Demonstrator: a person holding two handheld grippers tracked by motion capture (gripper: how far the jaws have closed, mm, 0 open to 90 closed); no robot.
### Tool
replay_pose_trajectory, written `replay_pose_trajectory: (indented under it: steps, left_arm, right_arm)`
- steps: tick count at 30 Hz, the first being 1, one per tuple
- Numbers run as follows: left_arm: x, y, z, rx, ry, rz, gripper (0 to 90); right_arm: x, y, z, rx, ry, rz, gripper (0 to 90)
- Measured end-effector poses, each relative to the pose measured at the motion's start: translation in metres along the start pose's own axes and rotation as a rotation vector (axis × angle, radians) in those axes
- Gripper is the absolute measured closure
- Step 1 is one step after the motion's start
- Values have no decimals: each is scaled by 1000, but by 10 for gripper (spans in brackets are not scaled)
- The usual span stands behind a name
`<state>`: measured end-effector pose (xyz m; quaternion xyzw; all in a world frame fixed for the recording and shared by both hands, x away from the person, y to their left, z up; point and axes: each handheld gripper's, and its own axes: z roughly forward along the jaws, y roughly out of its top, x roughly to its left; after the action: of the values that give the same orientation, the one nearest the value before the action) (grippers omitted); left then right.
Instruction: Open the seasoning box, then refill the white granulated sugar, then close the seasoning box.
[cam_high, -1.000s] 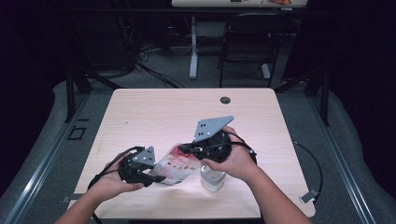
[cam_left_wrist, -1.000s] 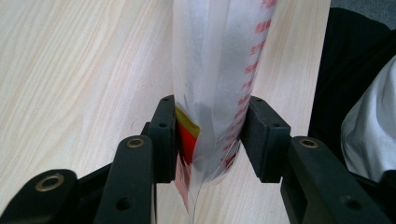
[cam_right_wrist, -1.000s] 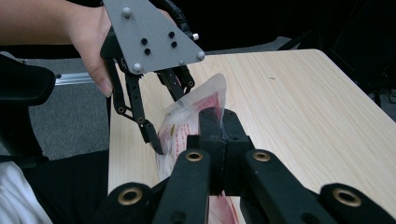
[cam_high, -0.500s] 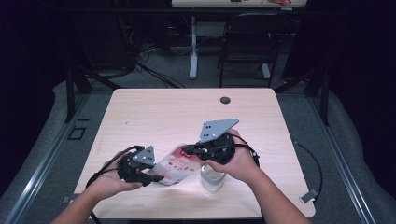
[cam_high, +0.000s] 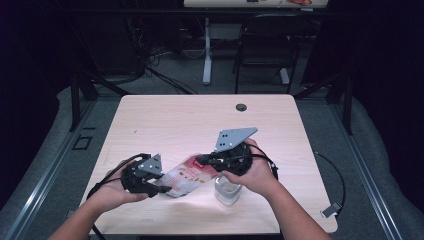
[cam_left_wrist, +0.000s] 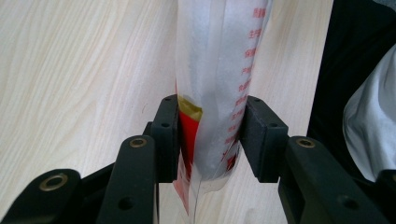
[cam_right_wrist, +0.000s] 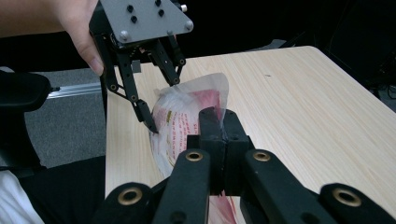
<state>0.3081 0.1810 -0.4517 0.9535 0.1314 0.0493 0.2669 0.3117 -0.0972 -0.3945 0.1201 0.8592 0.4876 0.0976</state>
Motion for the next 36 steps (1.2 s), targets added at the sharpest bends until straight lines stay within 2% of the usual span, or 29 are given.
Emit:
replay_pose_trajectory:
  steps: [13, 36]
  left_arm:
    - [1, 2, -6, 17, -1, 3, 622]
    - [2, 8, -19, 20, 7, 12, 635]
  right_arm:
    - [-3, -13, -2, -9, 0, 27, 900]
    - [-4, -20, -8, -36, -13, 44, 900]
